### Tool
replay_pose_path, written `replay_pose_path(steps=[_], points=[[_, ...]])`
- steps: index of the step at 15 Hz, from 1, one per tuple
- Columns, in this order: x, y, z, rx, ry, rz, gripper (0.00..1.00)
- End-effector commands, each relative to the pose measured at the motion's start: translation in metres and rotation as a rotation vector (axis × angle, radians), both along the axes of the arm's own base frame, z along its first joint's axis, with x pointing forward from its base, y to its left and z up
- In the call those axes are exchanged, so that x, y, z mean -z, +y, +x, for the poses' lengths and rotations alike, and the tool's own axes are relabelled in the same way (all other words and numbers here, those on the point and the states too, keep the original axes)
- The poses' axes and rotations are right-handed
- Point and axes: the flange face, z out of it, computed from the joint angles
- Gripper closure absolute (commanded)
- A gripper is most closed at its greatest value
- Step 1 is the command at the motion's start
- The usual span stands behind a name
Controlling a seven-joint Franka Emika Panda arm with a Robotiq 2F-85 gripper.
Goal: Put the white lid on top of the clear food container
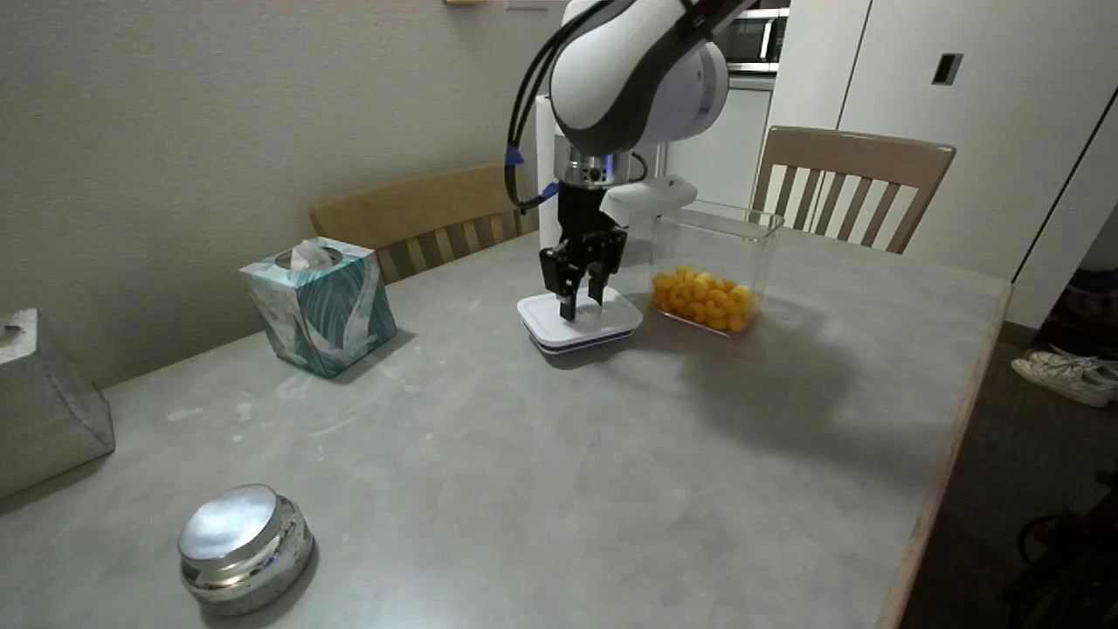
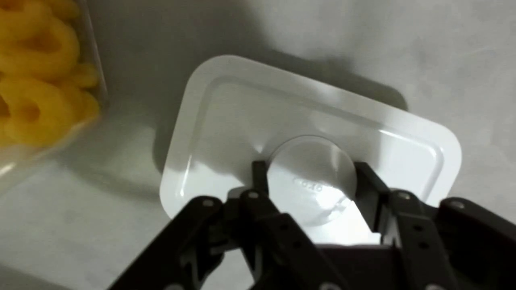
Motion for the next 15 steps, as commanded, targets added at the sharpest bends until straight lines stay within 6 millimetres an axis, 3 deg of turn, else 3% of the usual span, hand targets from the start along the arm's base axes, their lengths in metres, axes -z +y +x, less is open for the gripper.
replay_pose_path(steps=[1, 7, 8, 9, 15], points=[[-0.023, -0.012, -0.007, -0.127, -0.087, 0.114, 0.71], [-0.040, -0.026, -0.028, -0.405, 0.014, 0.293, 0.71], [-0.026, -0.022, -0.013, -0.335, -0.014, 0.235, 0.71], [-0.028, -0.024, -0.014, -0.344, -0.007, 0.242, 0.46], [-0.021, -0.019, -0.014, -0.344, 0.000, 0.241, 0.46]])
